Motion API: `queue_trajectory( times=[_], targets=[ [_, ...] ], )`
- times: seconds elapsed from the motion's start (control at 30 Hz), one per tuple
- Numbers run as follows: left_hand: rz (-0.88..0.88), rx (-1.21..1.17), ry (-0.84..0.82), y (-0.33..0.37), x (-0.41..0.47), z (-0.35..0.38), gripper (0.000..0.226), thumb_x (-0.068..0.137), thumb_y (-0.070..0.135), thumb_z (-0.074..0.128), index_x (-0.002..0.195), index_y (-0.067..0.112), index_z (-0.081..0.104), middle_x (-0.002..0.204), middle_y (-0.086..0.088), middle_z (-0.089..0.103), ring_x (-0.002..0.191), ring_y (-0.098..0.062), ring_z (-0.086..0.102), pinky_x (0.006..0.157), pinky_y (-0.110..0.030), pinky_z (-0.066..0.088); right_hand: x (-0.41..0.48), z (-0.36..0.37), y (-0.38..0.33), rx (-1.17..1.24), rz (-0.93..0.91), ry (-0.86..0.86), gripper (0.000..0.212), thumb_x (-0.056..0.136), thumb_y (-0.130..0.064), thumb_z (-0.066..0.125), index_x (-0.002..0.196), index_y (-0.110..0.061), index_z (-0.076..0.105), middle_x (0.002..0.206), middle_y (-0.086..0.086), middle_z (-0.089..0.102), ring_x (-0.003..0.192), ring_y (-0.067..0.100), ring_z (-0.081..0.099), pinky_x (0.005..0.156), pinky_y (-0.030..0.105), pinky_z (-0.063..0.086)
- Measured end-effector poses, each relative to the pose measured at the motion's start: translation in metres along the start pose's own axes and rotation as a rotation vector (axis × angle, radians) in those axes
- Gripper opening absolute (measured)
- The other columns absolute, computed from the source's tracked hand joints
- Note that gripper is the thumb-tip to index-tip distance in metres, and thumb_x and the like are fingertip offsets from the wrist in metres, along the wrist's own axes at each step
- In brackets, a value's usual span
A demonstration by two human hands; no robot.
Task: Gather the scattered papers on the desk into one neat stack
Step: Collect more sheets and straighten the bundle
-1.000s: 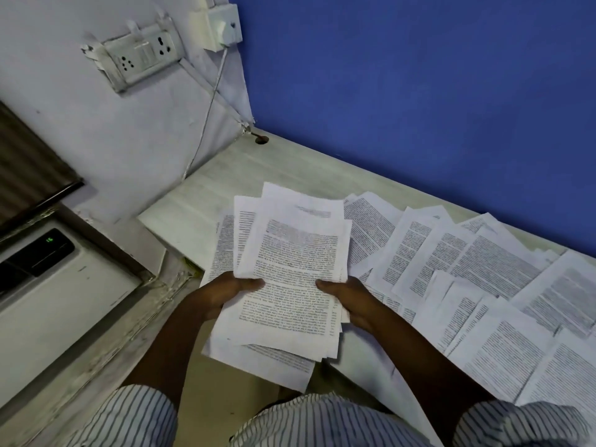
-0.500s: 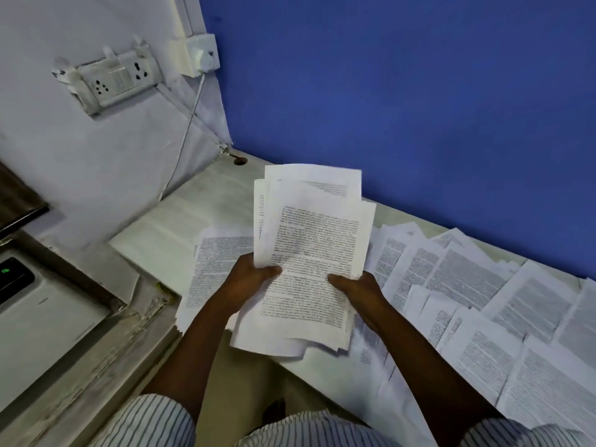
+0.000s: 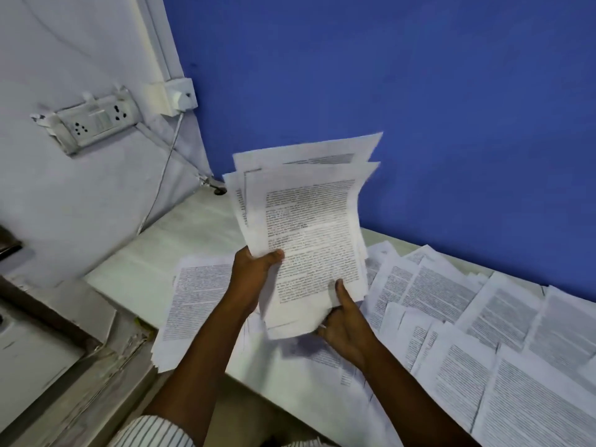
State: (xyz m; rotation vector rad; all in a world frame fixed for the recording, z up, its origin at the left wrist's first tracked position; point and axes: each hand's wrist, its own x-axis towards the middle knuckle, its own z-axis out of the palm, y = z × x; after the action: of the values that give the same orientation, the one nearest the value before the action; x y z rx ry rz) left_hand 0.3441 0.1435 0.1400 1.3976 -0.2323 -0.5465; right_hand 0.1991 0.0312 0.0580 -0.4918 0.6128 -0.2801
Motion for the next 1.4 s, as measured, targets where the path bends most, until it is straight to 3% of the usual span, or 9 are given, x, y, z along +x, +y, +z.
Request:
queue_trajectory(
  times=[0.23, 0.37, 0.47, 0.6, 0.8, 0.9, 1.2, 1.27, 1.4],
  targets=[
    [-0.057, -0.076, 0.049, -0.012, -0.012, 0.002, 0.025, 0.086, -0.004, 0.069, 0.098, 0.018, 0.07, 0.094, 0.003, 0.076, 0.082, -0.014, 0.073, 0.068, -0.024, 0.057, -0.005, -0.016, -0.025, 0.075, -0.177, -0.011, 0.04, 0.093, -0.018, 0.063, 0.133, -0.015, 0.058, 0.128, 0.013, 0.066, 0.118, 0.032, 0.062, 0.106, 0.054, 0.045],
    [-0.068, -0.101, -0.019, -0.014, -0.013, -0.004, 0.032, 0.083, -0.01, 0.067, 0.106, 0.011, 0.072, 0.106, -0.008, 0.076, 0.099, -0.028, 0.072, 0.087, -0.037, 0.057, -0.007, -0.029, -0.026, 0.011, -0.209, 0.066, 0.049, 0.083, -0.016, 0.072, 0.131, -0.011, 0.061, 0.127, 0.014, 0.067, 0.116, 0.032, 0.064, 0.103, 0.052, 0.047],
    [-0.067, -0.13, 0.008, -0.016, -0.02, 0.002, 0.034, 0.081, -0.013, 0.067, 0.108, 0.007, 0.072, 0.109, -0.014, 0.074, 0.104, -0.034, 0.07, 0.095, -0.043, 0.055, -0.015, -0.038, -0.025, -0.022, -0.214, 0.188, 0.063, 0.069, -0.019, 0.083, 0.127, -0.008, 0.063, 0.126, 0.015, 0.067, 0.113, 0.032, 0.065, 0.091, 0.046, 0.056],
    [-0.014, -0.206, -0.049, -0.015, -0.027, 0.019, 0.043, 0.081, -0.013, 0.063, 0.121, 0.001, 0.065, 0.122, -0.02, 0.068, 0.114, -0.04, 0.064, 0.103, -0.051, 0.047, -0.023, -0.045, -0.033, 0.162, -0.241, 0.187, 0.045, 0.087, -0.015, 0.068, 0.131, -0.01, 0.06, 0.118, 0.011, 0.071, 0.1, 0.022, 0.072, 0.069, 0.034, 0.061],
    [0.057, -0.24, -0.185, -0.012, -0.046, 0.056, 0.053, 0.081, 0.002, 0.07, 0.132, 0.009, 0.059, 0.129, -0.012, 0.066, 0.116, -0.029, 0.064, 0.093, -0.037, 0.054, -0.043, -0.057, -0.046, 0.249, -0.211, -0.008, 0.049, 0.088, -0.026, 0.065, 0.136, -0.019, 0.055, 0.133, 0.015, 0.062, 0.126, 0.034, 0.056, 0.099, 0.057, 0.046],
    [0.081, -0.17, -0.139, -0.021, -0.047, 0.062, 0.061, 0.082, 0.008, 0.074, 0.139, 0.012, 0.054, 0.134, -0.008, 0.063, 0.122, -0.028, 0.061, 0.104, -0.047, 0.048, -0.045, -0.073, -0.049, 0.22, -0.289, 0.056, 0.063, 0.08, -0.021, 0.078, 0.139, -0.016, 0.054, 0.138, 0.015, 0.059, 0.13, 0.036, 0.053, 0.107, 0.059, 0.04],
    [-0.034, -0.352, -0.258, -0.027, -0.069, 0.08, 0.045, 0.092, 0.01, 0.06, 0.137, 0.01, 0.054, 0.129, -0.011, 0.065, 0.115, -0.028, 0.064, 0.089, -0.041, 0.056, -0.059, -0.097, -0.064, 0.324, -0.308, -0.045, 0.061, 0.082, -0.017, 0.075, 0.139, -0.016, 0.054, 0.137, 0.014, 0.06, 0.127, 0.032, 0.055, 0.102, 0.051, 0.048],
    [-0.022, -0.192, -0.2, -0.036, -0.072, 0.088, 0.055, 0.087, 0.017, 0.072, 0.138, 0.011, 0.054, 0.135, -0.012, 0.062, 0.121, -0.029, 0.061, 0.096, -0.044, 0.052, -0.057, -0.089, -0.063, 0.358, -0.285, -0.047, 0.078, 0.067, -0.022, 0.089, 0.138, -0.016, 0.055, 0.137, 0.014, 0.059, 0.129, 0.032, 0.054, 0.106, 0.053, 0.044],
    [-0.021, 0.113, 0.046, -0.045, -0.078, 0.089, 0.033, 0.085, 0.006, 0.073, 0.118, 0.009, 0.066, 0.102, 0.001, 0.073, 0.098, -0.018, 0.069, 0.075, -0.022, 0.056, -0.046, -0.082, -0.055, 0.171, -0.259, -0.012, 0.079, 0.065, -0.027, 0.09, 0.136, -0.017, 0.056, 0.132, 0.013, 0.064, 0.121, 0.033, 0.061, 0.1, 0.053, 0.049]
  ],
)
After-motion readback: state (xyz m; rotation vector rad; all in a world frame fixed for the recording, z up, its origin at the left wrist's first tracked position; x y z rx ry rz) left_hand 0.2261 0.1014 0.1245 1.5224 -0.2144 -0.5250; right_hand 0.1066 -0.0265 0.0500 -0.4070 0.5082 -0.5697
